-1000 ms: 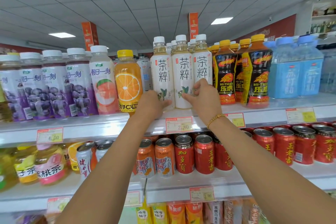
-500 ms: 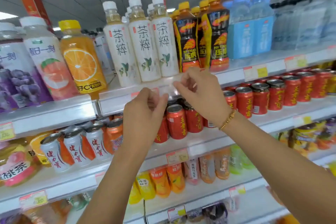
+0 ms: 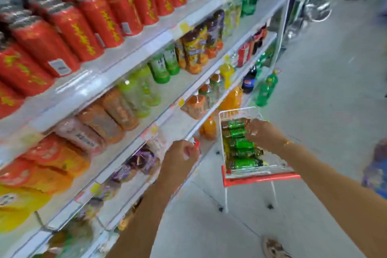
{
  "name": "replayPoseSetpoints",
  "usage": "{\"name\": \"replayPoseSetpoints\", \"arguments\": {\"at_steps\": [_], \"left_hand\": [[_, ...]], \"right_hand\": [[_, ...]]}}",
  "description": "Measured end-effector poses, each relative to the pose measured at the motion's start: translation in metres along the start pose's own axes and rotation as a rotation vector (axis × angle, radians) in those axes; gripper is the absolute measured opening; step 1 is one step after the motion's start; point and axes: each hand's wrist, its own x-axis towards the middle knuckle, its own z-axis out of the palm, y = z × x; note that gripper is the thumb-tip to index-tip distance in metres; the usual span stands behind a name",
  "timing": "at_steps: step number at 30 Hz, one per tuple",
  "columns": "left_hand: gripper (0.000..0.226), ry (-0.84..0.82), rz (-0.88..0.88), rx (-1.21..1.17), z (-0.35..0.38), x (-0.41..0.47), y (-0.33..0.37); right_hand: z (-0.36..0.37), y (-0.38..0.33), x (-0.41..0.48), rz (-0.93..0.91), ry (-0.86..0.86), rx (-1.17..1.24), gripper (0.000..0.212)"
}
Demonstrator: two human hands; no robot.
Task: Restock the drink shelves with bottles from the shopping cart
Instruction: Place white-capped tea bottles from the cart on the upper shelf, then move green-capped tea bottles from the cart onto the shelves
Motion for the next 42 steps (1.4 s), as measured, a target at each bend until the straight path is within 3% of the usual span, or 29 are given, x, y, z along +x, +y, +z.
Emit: {"name": "replayPoseSetpoints", "arguments": {"at_steps": [5,10,14,17,22,26,29,33,36,42], "left_hand": [[0.015,-0.208,-0.171,0.073,0.132,0.018,-0.032],[0.026,-0.375,-0.299,0.169,0.247,0.017,-0.052],[0.036,-0.433,-0.235,0.302,0.305,0.022,-0.068],[0.041,-0.417,-0.175,0.466,0.322,0.025,-0.078],[0.059,-0.375,-0.203,0.592,0.332,0.017,-0.081],[0.062,-0.377,-0.268,0.56,0.335,-0.012,-0.071],[0.062,-0.38,-0.342,0.506,0.34,-0.047,-0.065],[0.062,-0.397,-0.452,0.476,0.348,-0.107,-0.053],[0.064,-0.423,-0.554,0.423,0.357,-0.156,-0.044],[0.07,-0.563,-0.845,0.243,0.364,-0.236,-0.048]], "right_hand": [[0.046,0.125,0.024,0.17,-0.193,-0.115,0.044],[0.105,0.203,0.05,0.087,-0.481,-0.231,0.054],[0.14,0.24,0.058,-0.014,-0.562,-0.301,0.073],[0.155,0.253,0.055,-0.157,-0.508,-0.377,0.081],[0.163,0.255,0.045,-0.23,-0.438,-0.473,0.055],[0.17,0.261,0.02,-0.216,-0.421,-0.488,0.056],[0.172,0.264,-0.008,-0.188,-0.462,-0.509,0.055],[0.174,0.272,-0.051,-0.229,-0.556,-0.474,0.086],[0.183,0.285,-0.084,-0.275,-0.56,-0.452,0.068],[0.21,0.293,-0.13,-0.434,-0.638,-0.466,0.07]]}}
